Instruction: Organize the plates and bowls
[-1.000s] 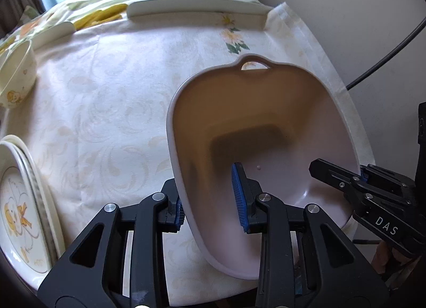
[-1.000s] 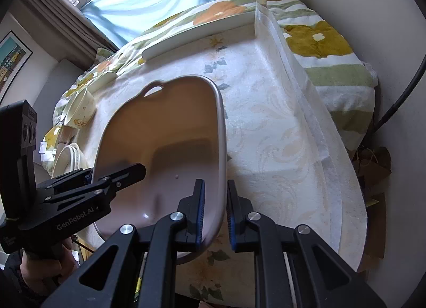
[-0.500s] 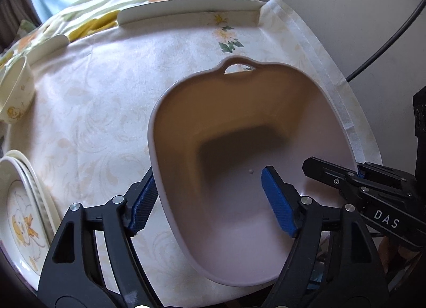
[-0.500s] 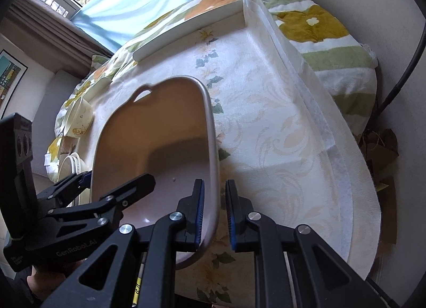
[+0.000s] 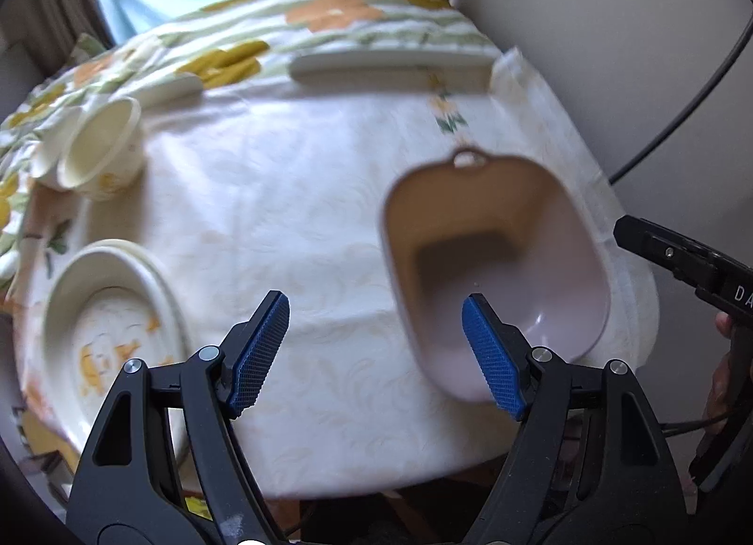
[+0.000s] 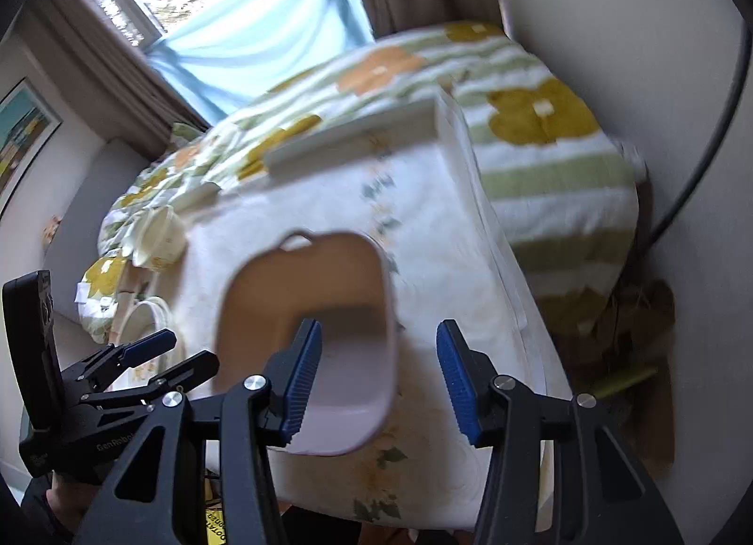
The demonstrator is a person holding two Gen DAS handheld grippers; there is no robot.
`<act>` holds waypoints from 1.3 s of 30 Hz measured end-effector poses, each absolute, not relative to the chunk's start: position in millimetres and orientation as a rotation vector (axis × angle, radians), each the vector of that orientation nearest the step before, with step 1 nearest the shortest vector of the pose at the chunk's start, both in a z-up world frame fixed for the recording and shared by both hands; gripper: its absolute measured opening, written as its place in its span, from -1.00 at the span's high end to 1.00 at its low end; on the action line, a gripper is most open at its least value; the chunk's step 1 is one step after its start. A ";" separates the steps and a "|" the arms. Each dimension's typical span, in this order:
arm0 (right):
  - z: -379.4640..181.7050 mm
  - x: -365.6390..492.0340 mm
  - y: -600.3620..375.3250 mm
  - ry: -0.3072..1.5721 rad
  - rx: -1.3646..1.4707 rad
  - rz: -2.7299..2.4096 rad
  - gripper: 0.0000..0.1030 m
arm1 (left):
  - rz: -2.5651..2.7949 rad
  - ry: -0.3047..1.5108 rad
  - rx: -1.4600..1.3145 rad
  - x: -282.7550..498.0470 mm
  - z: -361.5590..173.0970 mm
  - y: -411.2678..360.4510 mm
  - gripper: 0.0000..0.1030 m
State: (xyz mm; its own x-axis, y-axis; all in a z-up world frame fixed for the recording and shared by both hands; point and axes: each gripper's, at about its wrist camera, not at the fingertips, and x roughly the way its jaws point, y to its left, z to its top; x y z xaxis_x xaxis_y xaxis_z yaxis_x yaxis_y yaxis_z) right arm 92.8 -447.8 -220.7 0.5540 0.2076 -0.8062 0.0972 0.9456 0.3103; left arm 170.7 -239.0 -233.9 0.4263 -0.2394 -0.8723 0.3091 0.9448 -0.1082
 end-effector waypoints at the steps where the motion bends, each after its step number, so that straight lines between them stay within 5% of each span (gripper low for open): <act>1: -210.2 93.1 -442.8 0.966 0.322 0.093 0.10 | -0.327 1.051 0.060 166.4 -221.7 -230.5 -0.44; 3: -191.4 95.3 -433.2 0.926 0.302 0.149 0.05 | -0.297 0.979 0.027 156.3 -191.7 -210.2 -0.44; 5: -172.3 101.0 -420.6 0.873 0.292 0.212 -0.37 | -0.260 0.897 -0.001 147.2 -162.4 -189.3 -0.80; 6: -164.1 104.4 -413.5 0.847 0.283 0.235 -0.84 | -0.230 0.861 -0.006 144.3 -151.1 -179.6 -0.97; 7: -157.2 108.2 -405.4 0.822 0.272 0.260 -0.98 | -0.188 0.822 -0.012 141.2 -139.6 -167.2 -0.99; 19: -119.5 197.4 -275.6 0.850 0.107 0.420 -0.98 | 0.043 0.818 -0.114 198.6 -118.5 -34.7 -0.99; 32: -228.5 319.1 -179.1 1.128 0.149 0.365 -0.95 | -0.011 1.086 -0.341 322.6 -220.9 55.7 -0.94; 39: -279.7 351.5 -157.4 1.258 0.194 0.346 -0.28 | -0.079 1.220 -0.350 372.3 -282.0 60.5 -0.28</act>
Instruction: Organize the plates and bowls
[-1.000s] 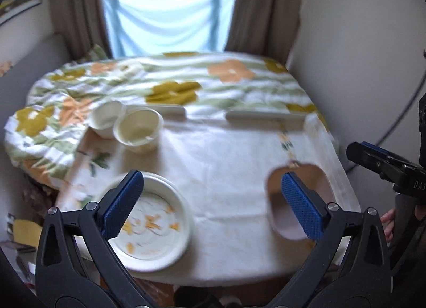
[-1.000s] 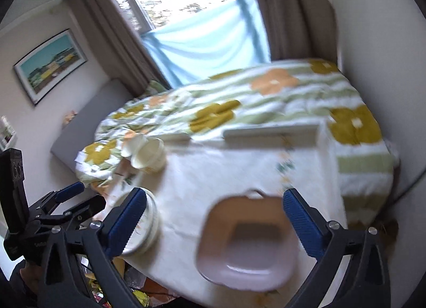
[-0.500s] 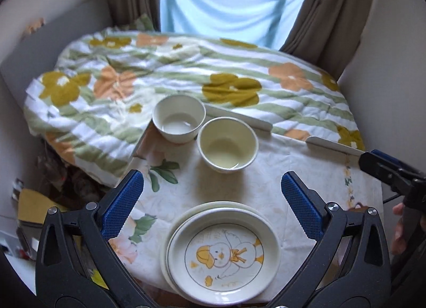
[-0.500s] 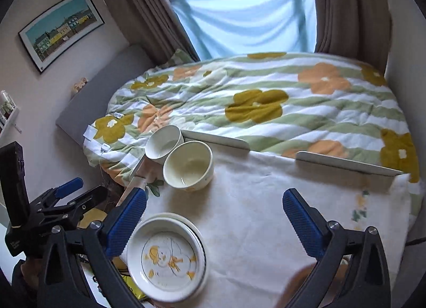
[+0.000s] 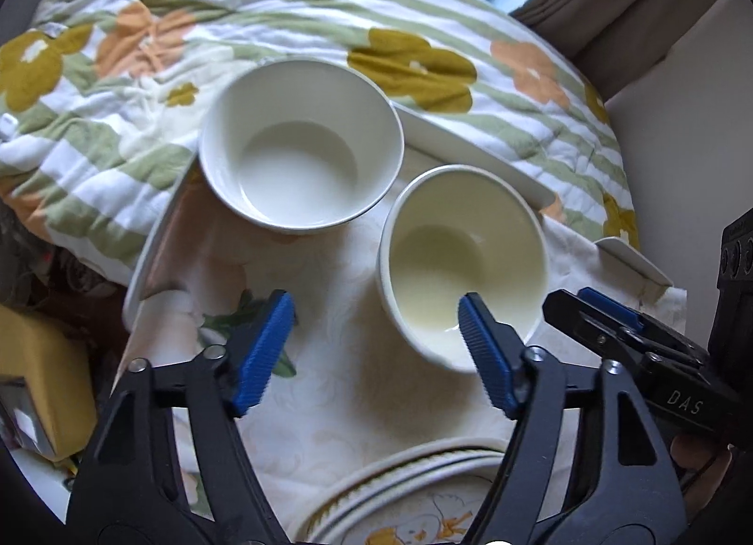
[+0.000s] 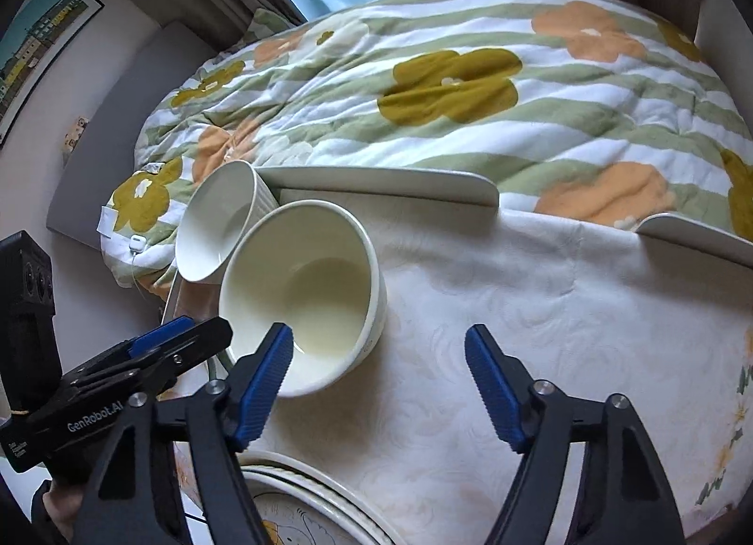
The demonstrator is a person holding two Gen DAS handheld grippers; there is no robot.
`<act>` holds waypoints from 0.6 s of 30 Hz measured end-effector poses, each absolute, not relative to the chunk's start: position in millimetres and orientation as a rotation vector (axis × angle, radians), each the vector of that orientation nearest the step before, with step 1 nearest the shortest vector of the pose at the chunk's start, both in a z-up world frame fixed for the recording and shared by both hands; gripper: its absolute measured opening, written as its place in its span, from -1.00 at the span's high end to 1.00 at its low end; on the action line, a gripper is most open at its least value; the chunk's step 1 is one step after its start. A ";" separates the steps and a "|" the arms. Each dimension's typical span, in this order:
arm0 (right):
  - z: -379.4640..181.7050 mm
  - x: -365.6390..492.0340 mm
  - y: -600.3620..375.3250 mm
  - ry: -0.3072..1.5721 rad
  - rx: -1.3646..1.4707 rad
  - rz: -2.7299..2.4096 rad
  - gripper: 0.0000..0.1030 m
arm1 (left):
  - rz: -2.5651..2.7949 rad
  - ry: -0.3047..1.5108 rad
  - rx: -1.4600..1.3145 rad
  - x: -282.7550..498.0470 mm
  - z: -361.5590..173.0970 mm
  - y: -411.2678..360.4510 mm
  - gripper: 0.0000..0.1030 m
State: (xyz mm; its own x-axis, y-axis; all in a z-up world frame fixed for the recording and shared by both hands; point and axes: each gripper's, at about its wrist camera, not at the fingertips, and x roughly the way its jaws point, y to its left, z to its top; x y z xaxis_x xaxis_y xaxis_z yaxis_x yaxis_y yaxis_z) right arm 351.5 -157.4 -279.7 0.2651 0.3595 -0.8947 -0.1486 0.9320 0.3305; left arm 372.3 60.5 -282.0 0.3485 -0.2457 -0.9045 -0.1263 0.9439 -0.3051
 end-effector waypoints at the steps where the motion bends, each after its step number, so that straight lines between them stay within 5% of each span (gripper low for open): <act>1: -284.6 353.2 -154.7 1.270 0.198 0.345 -0.26 | -0.088 1.230 -0.350 376.0 -286.9 60.3 -0.25; 3: -292.1 356.5 -150.7 1.283 0.200 0.345 -0.26 | -0.112 1.241 -0.359 382.9 -295.2 60.9 -0.23; 6: -297.9 360.4 -145.6 1.289 0.195 0.342 -0.20 | -0.134 1.257 -0.361 390.7 -302.7 61.8 0.09; 11: -304.1 364.9 -138.0 1.303 0.193 0.356 0.38 | -0.174 1.262 -0.353 399.1 -307.9 57.3 0.57; 13: -307.2 366.0 -136.1 1.314 0.183 0.348 0.66 | -0.189 1.257 -0.361 400.1 -307.0 56.4 0.64; 18: -308.2 366.2 -136.5 1.309 0.179 0.347 0.66 | -0.183 1.249 -0.319 400.7 -304.6 51.7 0.64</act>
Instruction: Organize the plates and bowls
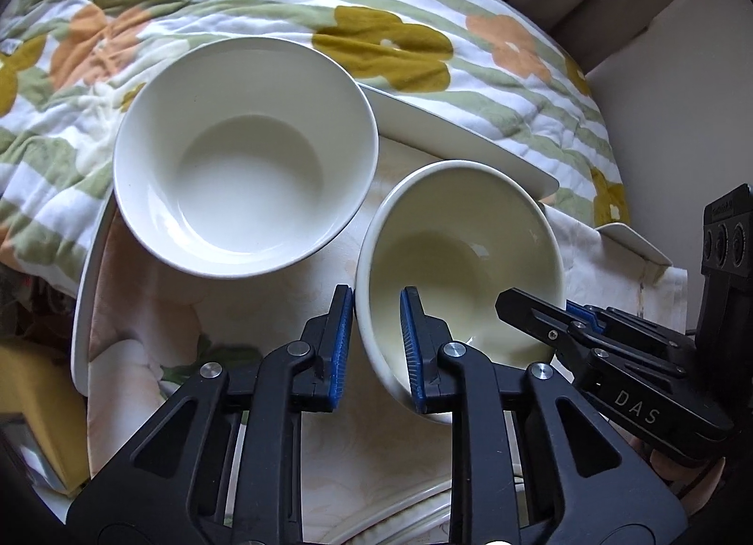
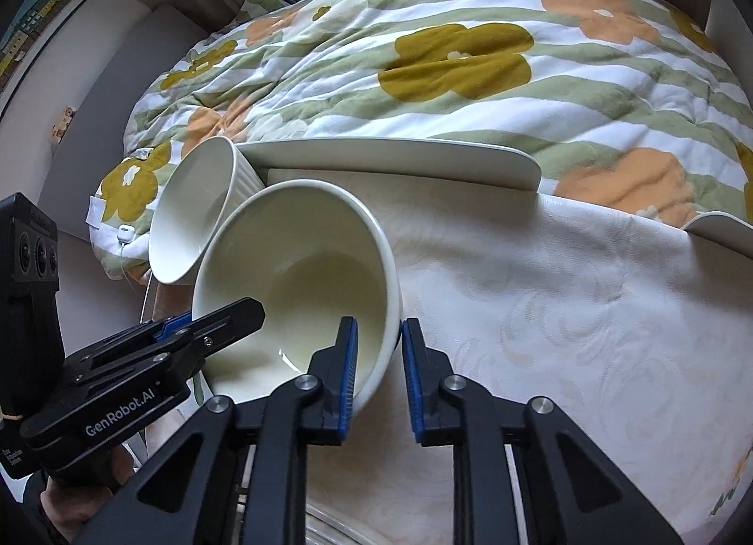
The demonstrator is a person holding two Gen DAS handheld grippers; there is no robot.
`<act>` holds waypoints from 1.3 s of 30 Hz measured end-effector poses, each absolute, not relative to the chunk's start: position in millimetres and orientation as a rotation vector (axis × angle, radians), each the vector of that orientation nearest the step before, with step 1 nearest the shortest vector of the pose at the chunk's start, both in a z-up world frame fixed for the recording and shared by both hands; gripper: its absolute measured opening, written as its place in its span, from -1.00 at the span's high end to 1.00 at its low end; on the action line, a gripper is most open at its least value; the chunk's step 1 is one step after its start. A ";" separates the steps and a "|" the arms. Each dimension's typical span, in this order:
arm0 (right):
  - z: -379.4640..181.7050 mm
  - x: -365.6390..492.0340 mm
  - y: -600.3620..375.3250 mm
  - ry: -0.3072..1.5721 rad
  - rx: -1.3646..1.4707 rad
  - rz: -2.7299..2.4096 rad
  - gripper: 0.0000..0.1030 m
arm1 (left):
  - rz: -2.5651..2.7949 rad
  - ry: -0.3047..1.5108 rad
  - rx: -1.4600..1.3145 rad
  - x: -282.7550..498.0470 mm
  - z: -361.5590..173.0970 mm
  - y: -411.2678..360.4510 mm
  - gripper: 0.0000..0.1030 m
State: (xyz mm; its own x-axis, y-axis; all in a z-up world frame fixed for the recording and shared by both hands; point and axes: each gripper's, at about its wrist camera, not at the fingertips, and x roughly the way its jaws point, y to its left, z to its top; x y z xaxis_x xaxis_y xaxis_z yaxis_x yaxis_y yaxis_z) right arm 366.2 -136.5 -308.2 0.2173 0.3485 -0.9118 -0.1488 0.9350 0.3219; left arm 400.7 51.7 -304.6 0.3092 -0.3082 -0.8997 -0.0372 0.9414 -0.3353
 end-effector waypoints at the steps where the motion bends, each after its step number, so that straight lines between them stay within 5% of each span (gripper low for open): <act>1: -308.2 366.2 -136.5 1.308 0.178 0.347 0.66 | -0.182 1.249 -0.313 400.3 -304.0 51.0 0.64; 10: -284.2 353.9 -143.2 1.242 0.181 0.375 0.67 | -0.169 1.179 -0.267 384.0 -273.5 39.8 0.64; 24: -172.2 260.3 -237.4 1.031 0.225 0.402 0.67 | -0.207 0.990 -0.198 291.5 -156.8 -59.0 0.64; 39: -174.5 148.8 -391.0 1.073 0.249 0.233 0.67 | -0.387 1.081 -0.136 205.4 -178.2 -231.3 0.64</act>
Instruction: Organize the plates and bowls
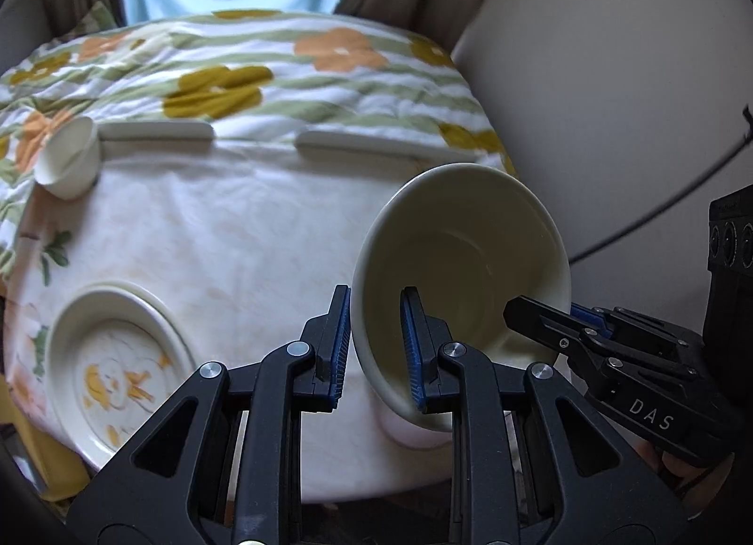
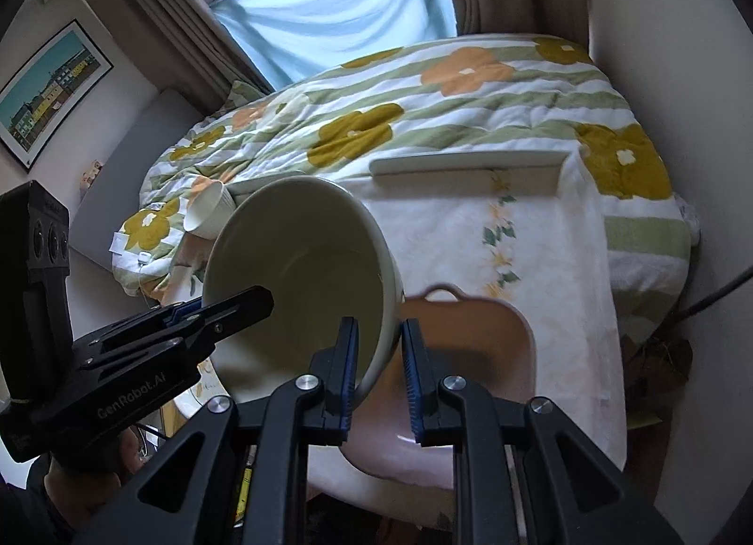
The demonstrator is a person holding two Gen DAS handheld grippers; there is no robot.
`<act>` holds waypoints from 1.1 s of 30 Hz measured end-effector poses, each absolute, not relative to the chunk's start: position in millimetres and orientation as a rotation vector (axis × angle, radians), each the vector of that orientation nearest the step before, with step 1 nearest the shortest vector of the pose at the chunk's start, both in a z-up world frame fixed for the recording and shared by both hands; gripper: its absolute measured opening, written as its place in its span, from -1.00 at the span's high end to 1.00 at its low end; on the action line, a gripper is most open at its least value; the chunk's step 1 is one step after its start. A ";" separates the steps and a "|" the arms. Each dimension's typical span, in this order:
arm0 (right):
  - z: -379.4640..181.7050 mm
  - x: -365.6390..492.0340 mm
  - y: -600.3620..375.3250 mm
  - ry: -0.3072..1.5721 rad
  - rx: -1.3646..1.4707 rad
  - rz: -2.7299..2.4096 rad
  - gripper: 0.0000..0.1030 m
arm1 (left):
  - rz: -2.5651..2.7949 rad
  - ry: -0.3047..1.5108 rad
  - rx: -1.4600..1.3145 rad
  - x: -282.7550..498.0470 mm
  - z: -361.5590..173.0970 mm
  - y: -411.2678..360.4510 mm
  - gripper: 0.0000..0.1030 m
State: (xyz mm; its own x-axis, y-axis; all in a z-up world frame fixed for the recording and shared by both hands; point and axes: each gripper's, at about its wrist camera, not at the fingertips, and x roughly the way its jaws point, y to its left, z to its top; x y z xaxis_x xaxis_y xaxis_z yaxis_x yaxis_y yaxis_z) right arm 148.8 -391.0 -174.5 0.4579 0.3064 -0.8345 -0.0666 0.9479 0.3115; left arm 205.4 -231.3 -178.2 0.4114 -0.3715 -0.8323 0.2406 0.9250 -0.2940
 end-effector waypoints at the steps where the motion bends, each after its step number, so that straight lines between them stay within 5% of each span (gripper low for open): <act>1: -179.0 144.7 -397.4 1.087 0.256 0.221 0.67 | -0.397 1.101 -0.125 203.6 -184.3 -239.0 0.64; 12: -241.0 123.6 -424.4 1.216 0.344 0.120 0.67 | -0.452 1.264 0.071 207.8 -247.4 -288.1 0.64; 33: -268.2 127.7 -423.7 1.251 0.355 -0.006 0.67 | -0.472 1.236 0.367 214.8 -276.3 -316.9 0.64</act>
